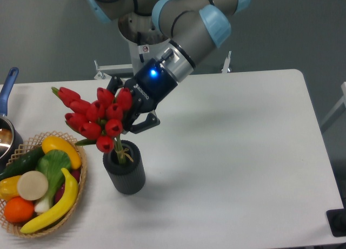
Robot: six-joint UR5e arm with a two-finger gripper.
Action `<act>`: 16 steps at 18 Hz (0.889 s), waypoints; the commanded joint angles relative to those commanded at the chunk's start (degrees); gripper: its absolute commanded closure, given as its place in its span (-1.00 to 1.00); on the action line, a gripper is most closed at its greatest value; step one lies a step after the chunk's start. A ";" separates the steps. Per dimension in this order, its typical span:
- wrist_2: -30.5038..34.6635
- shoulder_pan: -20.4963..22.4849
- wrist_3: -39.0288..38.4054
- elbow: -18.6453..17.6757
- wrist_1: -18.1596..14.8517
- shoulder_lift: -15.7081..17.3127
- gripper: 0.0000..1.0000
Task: Pick up the flowers from the vase
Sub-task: 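Lift the gripped tulip bunch up out of the black vase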
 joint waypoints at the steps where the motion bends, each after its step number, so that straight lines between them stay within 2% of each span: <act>1: 0.00 0.00 -1.75 0.44 -0.09 0.87 0.11; 4: 0.00 -0.09 -6.50 2.19 -0.09 2.02 0.11; 11: 0.17 0.44 -8.80 4.13 -0.09 3.34 0.11; 13: 0.70 1.57 -8.88 4.74 -0.26 3.69 0.11; 16: 0.96 5.43 -8.71 6.32 -0.35 3.87 0.11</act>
